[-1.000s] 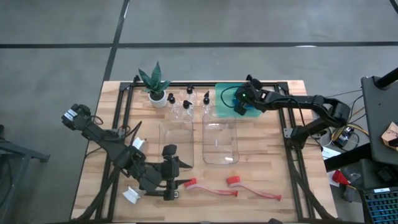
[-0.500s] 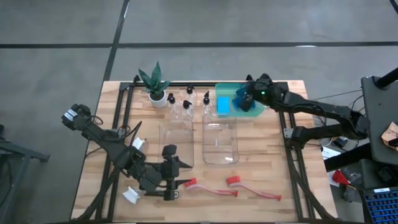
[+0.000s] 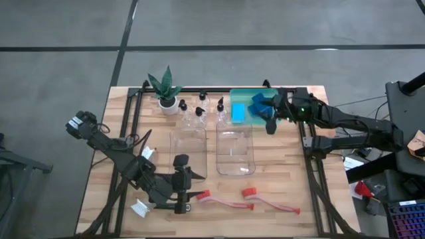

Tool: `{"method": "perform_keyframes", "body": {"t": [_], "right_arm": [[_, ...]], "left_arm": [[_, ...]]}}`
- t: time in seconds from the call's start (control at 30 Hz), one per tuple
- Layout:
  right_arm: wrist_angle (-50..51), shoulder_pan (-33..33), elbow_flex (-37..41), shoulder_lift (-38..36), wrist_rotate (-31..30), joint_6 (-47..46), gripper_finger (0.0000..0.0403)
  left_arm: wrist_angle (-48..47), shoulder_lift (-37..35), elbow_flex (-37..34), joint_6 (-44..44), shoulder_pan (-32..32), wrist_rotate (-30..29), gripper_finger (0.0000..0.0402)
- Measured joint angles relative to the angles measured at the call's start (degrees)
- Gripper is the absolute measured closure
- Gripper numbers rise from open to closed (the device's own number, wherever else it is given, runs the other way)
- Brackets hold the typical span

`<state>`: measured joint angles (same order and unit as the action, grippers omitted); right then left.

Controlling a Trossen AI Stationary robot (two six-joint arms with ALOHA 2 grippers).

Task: Pick & Place Kitchen Sink Supplies
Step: Put the red dish brush into the right transparent bin

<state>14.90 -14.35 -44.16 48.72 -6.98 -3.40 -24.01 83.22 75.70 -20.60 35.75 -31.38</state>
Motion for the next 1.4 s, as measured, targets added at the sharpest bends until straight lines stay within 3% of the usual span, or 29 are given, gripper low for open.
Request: {"method": "perform_keyframes", "body": {"t": [0.53, 0.73, 1.03, 1.23, 1.4], "right_arm": [[2.4, 29.1, -0.1, 0.2, -0.9, -5.3, 0.0182], [7.8, 40.0, -0.3, 2.8, -11.9, -13.2, 0.0182], [17.9, 49.3, -2.9, 9.3, -14.0, -29.5, 0.0182], [26.9, 54.2, -6.0, 17.2, -10.6, -42.6, 0.0182], [27.4, 56.9, -9.2, 24.3, -8.6, -45.9, 0.0182]], "left_arm": [[-0.1, 0.0, -0.8, 2.1, 0.0, 0.6, 0.0189], [0.0, 0.0, -1.1, 2.5, 0.0, 0.2, 0.0188], [0.0, 0.0, -1.1, 5.7, 0.0, -1.3, 0.0188], [0.0, 0.0, -1.1, 5.9, -0.1, -1.4, 0.0188], [0.0, 0.0, -1.1, 5.9, -0.1, -3.7, 0.0188]]}}
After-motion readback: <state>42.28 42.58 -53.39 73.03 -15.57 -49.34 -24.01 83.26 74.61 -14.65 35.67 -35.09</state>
